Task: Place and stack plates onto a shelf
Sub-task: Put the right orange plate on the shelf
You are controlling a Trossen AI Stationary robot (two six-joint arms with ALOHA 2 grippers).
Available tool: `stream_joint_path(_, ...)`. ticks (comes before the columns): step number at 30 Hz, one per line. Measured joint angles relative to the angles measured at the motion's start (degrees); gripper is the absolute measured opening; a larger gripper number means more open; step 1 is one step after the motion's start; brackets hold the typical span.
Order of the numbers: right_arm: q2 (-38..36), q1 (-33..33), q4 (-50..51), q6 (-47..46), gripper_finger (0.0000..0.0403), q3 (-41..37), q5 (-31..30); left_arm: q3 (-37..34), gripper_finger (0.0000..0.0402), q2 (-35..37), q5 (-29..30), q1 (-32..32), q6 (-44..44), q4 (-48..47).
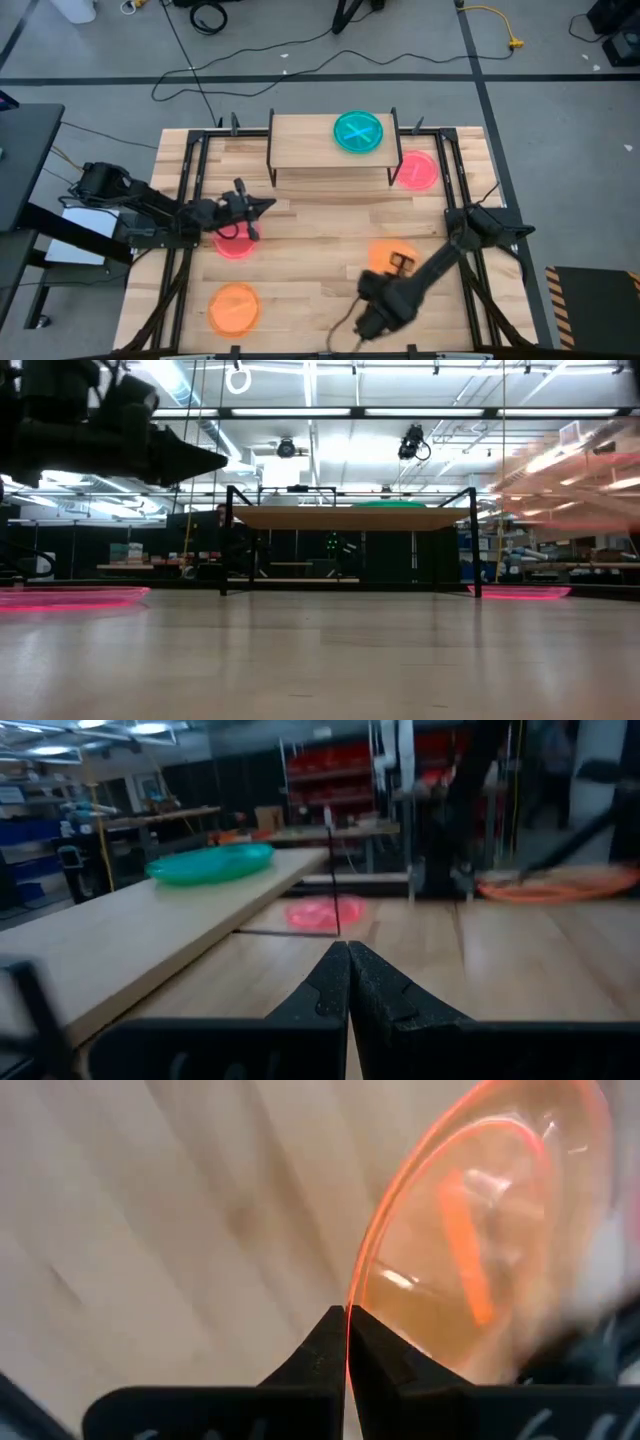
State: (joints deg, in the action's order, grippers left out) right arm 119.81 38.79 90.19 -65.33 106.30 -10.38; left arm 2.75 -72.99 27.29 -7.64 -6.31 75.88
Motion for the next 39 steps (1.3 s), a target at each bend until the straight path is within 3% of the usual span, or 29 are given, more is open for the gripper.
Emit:
stream_joint_path(3, -0.12, -4.21, -0.35, 10.35, 0.0014, 3.78, -6.46, -2.30, 0.0007, 0.09, 0.26, -0.10, 1.09, 5.69)
stream_joint_path(9, -0.33, -13.65, -0.66, 33.79, 0.0014, 11.49, -21.46, -2.32, 0.0007, 0.74, -1.60, -0.46, -2.33, 5.42)
stream_joint_path(15, -0.42, -23.83, -10.33, 64.55, 0.0014, 14.87, -30.76, -2.32, 0.0007, 0.76, -1.62, -0.48, -2.31, 5.13)
stream_joint_path(22, -0.11, -35.15, -29.07, 95.72, 0.0014, 14.34, -29.95, -2.32, 0.0007, 0.76, -1.60, -0.46, -2.29, 4.91)
stream_joint_path(25, -0.11, -38.78, -34.45, 103.36, 0.0014, 13.55, -25.48, -2.34, 0.0007, 0.76, -1.60, -0.47, -2.27, 4.69)
stream_joint_path(30, 0.73, -43.84, -35.32, 107.93, 0.0014, 13.42, -20.03, -2.34, 0.0007, 0.76, -1.60, -0.46, -2.27, 4.43)
stream_joint_path(39, 3.22, -47.68, -32.19, 110.71, 0.0014, 13.37, -16.87, -2.36, 0.0007, 0.74, -1.62, -0.48, -2.25, 3.85)
